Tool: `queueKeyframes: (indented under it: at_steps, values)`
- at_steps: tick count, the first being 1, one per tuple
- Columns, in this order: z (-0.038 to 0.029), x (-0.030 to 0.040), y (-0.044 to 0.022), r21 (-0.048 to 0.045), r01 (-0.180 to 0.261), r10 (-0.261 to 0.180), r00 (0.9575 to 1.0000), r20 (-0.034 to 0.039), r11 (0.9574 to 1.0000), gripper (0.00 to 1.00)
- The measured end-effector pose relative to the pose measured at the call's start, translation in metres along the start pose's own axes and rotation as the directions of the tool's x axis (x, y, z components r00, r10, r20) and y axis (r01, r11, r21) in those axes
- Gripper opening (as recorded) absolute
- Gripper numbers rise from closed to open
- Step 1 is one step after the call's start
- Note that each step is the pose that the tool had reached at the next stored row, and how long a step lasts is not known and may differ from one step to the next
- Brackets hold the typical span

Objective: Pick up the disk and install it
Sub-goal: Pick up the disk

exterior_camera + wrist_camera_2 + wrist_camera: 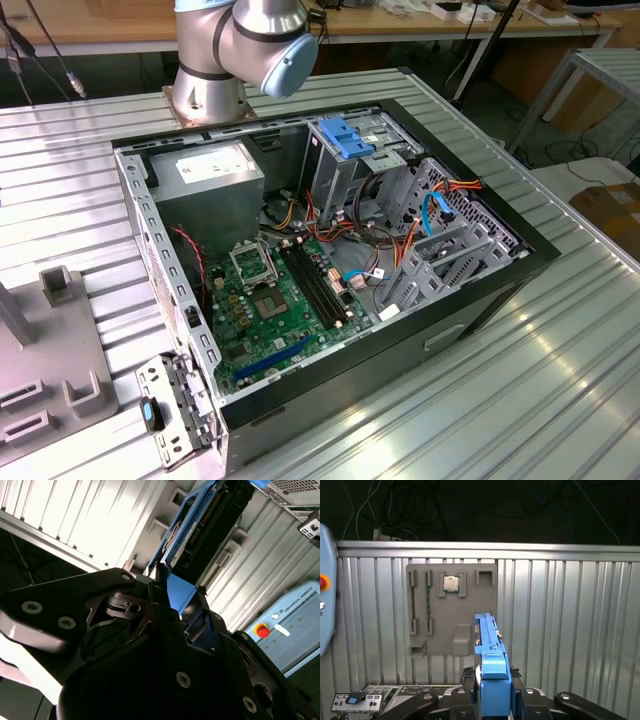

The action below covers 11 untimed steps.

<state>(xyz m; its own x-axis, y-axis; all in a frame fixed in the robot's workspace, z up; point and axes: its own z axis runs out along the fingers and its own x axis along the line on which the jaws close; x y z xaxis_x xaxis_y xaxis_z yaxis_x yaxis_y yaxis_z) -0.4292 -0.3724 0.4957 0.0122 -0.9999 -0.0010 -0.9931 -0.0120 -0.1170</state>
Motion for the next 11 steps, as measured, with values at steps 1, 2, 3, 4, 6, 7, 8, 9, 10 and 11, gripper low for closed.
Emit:
queueKeyframes:
  at_steps: [1, 2, 3, 4, 6, 7, 8, 9, 10, 11]
  values:
    - [-0.0015, 0.0, -0.0026, 0.0, 0.0, 0.0, 1.0, 0.0, 1.0, 0.36]
    - [-0.002, 0.0, -0.0038, 0.0002, 0.0, 0.0, 1.0, 0.0002, 1.0, 0.36]
    - [-0.0025, 0.0, -0.005, 0.0002, 0.001, -0.001, 1.0, 0.0002, 1.0, 0.36]
    - [-0.0033, 0.0001, -0.0066, 0.0, 0.001, -0.001, 1.0, 0.0002, 1.0, 0.36]
    - [-0.0043, 0.0001, -0.0101, 0.0, 0.002, -0.002, 1.0, 0.0002, 1.0, 0.36]
    - [-0.0048, 0.0001, -0.0129, 0.0, 0.002, -0.002, 1.0, 0.0003, 1.0, 0.36]
    - [-0.0052, 0.0002, -0.0171, 0.0, 0.003, -0.003, 1.0, 0.0004, 1.0, 0.36]
    - [-0.0055, 0.0002, -0.02, 0.0001, 0.003, -0.003, 1.0, 0.0004, 1.0, 0.36]
    - [-0.0071, 0.0002, -0.0207, -0.0002, 0.003, -0.003, 1.0, 0.0001, 1.0, 0.36]
    - [-0.0083, 0.0002, -0.0215, 0.0001, 0.003, -0.003, 1.0, -0.0002, 1.0, 0.36]
